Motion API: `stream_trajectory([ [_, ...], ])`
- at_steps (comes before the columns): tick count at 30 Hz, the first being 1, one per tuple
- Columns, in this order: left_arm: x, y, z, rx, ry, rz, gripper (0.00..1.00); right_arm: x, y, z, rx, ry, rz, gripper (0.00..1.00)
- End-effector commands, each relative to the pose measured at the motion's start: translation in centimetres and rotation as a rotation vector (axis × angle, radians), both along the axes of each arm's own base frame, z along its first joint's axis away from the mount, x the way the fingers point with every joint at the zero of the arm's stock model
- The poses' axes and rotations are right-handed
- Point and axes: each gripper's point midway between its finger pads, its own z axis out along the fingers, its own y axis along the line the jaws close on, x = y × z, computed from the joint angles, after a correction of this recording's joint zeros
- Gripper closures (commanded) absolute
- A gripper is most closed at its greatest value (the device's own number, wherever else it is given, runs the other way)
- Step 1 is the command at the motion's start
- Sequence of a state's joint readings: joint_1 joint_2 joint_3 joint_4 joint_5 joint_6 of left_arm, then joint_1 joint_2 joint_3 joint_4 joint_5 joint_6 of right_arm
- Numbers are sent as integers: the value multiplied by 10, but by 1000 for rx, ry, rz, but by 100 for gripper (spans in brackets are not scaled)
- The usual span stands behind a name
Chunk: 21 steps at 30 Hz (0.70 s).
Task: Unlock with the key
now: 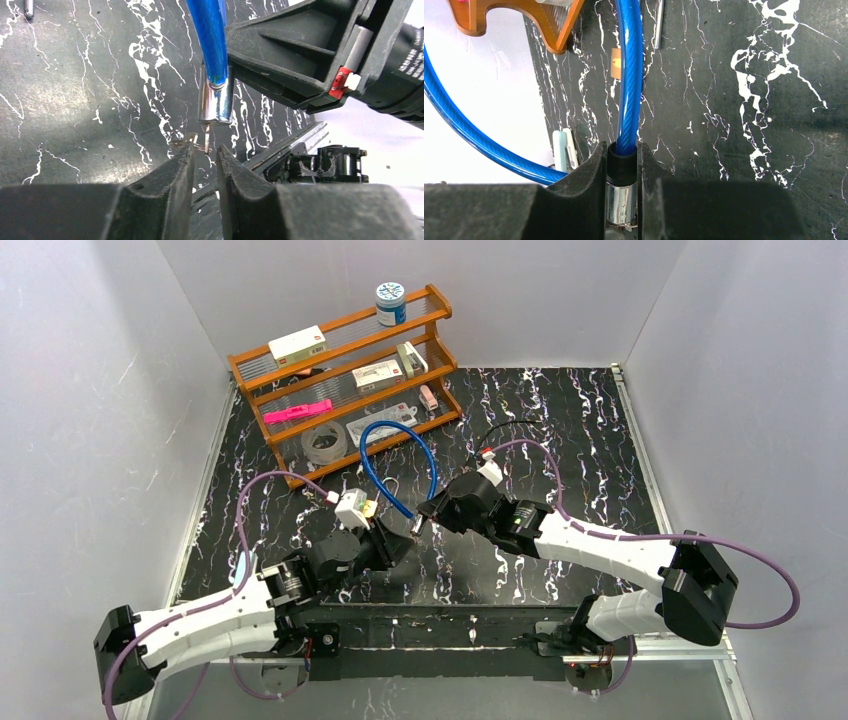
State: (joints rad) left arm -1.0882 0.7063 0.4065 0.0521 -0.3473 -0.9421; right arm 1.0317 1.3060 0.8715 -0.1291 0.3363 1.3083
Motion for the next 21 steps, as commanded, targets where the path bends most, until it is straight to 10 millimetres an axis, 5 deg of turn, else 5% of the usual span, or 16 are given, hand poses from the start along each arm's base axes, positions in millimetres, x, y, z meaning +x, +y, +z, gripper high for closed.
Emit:
stream_trajectory([
  [1,6,-1,6,-4,-12,22,81,8,10,42,127,-76,-11,99],
  [8,10,-1,10,-13,-3,51,100,5,12,43,152,-69,1,99],
  [21,27,-14,25,-3,-42,87,100,-7,22,37,177,-92,82,99],
])
